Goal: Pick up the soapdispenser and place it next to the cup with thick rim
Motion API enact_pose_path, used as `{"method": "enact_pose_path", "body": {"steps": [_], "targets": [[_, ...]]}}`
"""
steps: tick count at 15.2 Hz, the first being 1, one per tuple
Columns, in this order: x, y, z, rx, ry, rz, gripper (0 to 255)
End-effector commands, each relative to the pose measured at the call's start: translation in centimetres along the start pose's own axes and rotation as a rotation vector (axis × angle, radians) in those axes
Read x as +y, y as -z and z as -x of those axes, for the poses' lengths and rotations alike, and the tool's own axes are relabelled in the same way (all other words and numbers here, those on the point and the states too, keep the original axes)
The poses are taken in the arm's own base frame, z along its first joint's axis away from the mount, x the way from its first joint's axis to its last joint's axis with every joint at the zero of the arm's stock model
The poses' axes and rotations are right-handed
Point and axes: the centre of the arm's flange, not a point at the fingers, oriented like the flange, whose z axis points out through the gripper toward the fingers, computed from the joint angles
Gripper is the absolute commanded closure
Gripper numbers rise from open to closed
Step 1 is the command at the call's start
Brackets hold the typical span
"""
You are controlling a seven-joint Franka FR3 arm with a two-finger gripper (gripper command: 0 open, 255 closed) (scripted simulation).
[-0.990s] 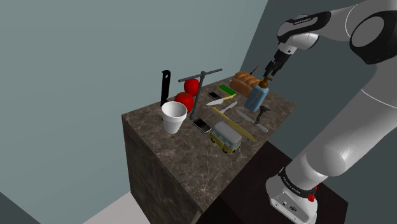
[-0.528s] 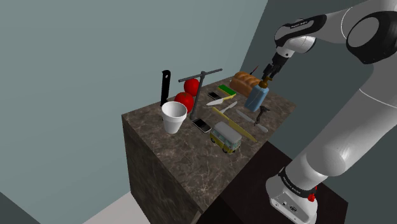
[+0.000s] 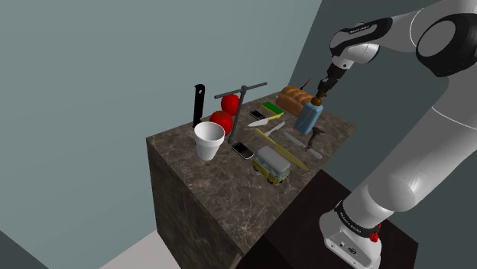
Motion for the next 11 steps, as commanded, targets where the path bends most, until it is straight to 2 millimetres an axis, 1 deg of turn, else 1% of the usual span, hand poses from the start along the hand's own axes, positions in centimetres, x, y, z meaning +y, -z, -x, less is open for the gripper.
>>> {"method": "enact_pose_path", "body": {"steps": [1, 5, 11], "targets": [[0.0, 0.0, 0.0, 0.0, 0.0, 0.0, 255], [0.0, 0.0, 0.0, 0.0, 0.0, 0.0, 255], [0.0, 3.1, -0.3, 0.0, 0.0, 0.0, 255]]}}
